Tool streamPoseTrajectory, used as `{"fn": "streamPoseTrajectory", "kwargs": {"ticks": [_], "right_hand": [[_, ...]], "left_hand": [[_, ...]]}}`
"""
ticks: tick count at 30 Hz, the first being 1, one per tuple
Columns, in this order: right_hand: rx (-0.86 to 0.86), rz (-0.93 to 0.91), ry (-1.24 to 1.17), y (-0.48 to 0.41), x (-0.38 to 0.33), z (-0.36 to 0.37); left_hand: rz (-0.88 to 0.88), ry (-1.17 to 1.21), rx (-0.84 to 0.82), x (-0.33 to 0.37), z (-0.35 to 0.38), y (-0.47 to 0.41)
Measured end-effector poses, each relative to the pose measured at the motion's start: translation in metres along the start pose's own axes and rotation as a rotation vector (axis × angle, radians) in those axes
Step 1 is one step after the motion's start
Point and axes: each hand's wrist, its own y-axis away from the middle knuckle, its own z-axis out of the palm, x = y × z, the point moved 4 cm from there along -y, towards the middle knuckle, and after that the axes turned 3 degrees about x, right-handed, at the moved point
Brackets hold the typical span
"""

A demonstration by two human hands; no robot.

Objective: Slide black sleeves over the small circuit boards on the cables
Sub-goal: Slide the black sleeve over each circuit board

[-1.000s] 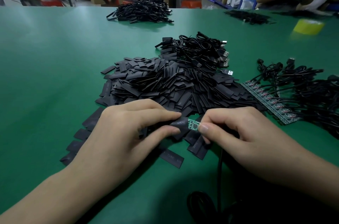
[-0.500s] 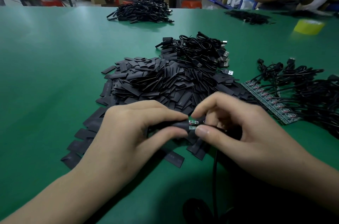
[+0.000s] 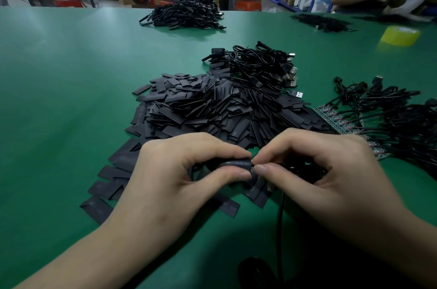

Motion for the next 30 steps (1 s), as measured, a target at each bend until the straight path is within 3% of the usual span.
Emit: {"fn": "streamPoseTrajectory", "kwargs": {"ticks": [4,8,14,22,26,30], "right_hand": [[0.006,0.024,-0.058,0.0,0.001,0.001],[-0.035,0.209,-0.33,-0.001,0.008,0.0],[-0.165,0.334,-0.447,-0.001,0.013,0.008],[-0.095,0.166,-0.204,0.001,0.004,0.006],[0.065,0.028,0.091,0.001,0.0,-0.002],[0.121,-0.041,0.215,0.003,-0.002,-0.003]], "left_hand": [[0.028,-0.017,-0.003,0.002,0.001,-0.001],[0.065,-0.055,0.066,0.004,-0.004,-0.002],[0.106,-0.102,0.142,0.007,-0.007,0.0],[0.122,-0.128,0.146,0.007,-0.007,-0.002],[-0.015,-0.107,0.237,0.004,-0.012,-0.003],[-0.105,-0.026,0.239,0.003,-0.008,0.0]]}}
